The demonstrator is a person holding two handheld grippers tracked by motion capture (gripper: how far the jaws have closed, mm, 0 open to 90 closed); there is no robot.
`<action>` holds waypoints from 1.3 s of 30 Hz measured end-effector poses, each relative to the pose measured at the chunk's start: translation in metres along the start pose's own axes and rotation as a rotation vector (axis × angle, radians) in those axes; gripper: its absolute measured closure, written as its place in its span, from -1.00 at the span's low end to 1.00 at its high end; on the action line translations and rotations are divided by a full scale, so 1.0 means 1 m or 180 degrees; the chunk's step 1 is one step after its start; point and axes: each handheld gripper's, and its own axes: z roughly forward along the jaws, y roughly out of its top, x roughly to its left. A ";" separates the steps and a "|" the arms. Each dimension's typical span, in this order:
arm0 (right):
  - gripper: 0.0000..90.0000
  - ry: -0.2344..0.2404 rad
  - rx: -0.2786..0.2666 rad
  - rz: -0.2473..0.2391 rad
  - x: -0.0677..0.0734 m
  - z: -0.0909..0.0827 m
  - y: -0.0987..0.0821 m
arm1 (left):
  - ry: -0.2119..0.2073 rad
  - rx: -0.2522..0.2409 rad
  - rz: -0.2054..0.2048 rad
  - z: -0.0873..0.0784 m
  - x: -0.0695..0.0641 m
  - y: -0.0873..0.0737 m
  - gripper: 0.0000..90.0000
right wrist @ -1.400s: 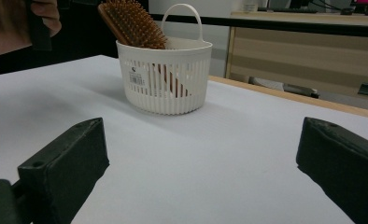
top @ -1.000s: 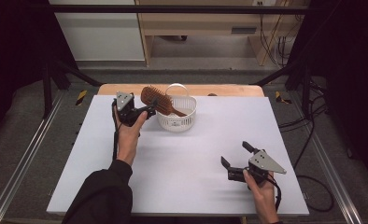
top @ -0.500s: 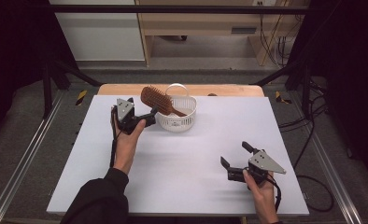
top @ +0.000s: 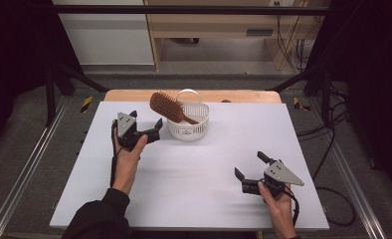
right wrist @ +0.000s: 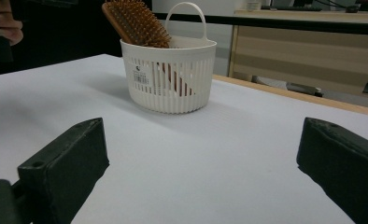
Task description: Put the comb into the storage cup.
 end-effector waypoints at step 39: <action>-0.92 -0.0045 0.0011 -0.0119 0.006 -0.002 -0.001 | 0.0089 -0.0113 0.0014 -0.108 0.052 0.002 -0.97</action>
